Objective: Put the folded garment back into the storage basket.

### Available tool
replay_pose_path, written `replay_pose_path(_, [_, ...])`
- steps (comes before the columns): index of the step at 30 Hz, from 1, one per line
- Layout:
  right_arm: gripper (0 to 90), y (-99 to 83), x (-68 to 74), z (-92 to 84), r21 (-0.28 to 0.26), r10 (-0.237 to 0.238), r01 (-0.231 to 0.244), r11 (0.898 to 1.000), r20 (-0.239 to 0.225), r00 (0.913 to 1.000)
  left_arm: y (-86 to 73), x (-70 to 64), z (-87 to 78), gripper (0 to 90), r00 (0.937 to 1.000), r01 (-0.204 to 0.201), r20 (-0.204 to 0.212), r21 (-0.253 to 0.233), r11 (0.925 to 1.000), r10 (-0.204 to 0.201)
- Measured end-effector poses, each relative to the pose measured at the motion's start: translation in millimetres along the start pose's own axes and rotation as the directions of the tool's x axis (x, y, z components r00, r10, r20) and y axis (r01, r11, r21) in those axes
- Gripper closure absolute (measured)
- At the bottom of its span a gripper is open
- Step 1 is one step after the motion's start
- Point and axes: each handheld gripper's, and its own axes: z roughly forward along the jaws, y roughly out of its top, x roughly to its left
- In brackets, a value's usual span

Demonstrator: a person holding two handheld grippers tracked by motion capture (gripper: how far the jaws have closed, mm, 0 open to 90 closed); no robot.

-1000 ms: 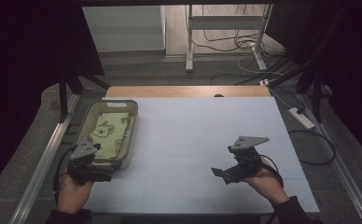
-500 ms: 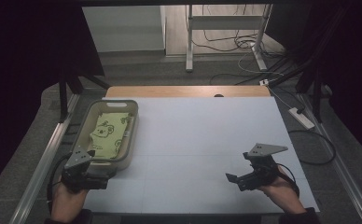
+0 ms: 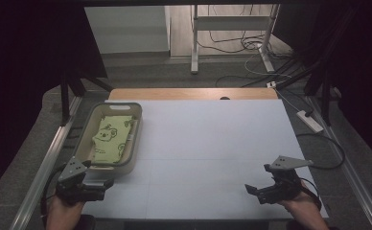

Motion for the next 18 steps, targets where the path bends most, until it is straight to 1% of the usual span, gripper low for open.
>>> replay_pose_path(5, [0.0,-8.5,-2.7,-8.2,-0.006,0.015,-0.015,1.0,0.036,0.9992,-4.4,-0.2,-4.4,0.0,0.9999,0.007,-0.011,-0.005,1.0,-0.007])
replay_pose_path(9, [0.0,-13.7,-3.9,-14.9,-0.009,0.037,-0.037,0.999,0.052,0.9979,-7.6,-0.8,-6.5,0.0,0.9998,0.013,-0.016,-0.008,0.9999,-0.014])
replay_pose_path(13, [0.0,-16.6,-3.3,-19.5,-0.009,0.045,-0.045,0.999,0.071,0.9965,-10.7,-0.6,-7.6,0.0,0.9996,0.018,-0.023,-0.001,0.9998,-0.018])
replay_pose_path(18, [0.0,-18.6,-2.1,-24.2,-0.015,0.051,-0.05,0.999,0.082,0.9953,-14.1,0.5,-9.1,0.0,0.9993,0.031,-0.021,0.003,0.9995,-0.031])
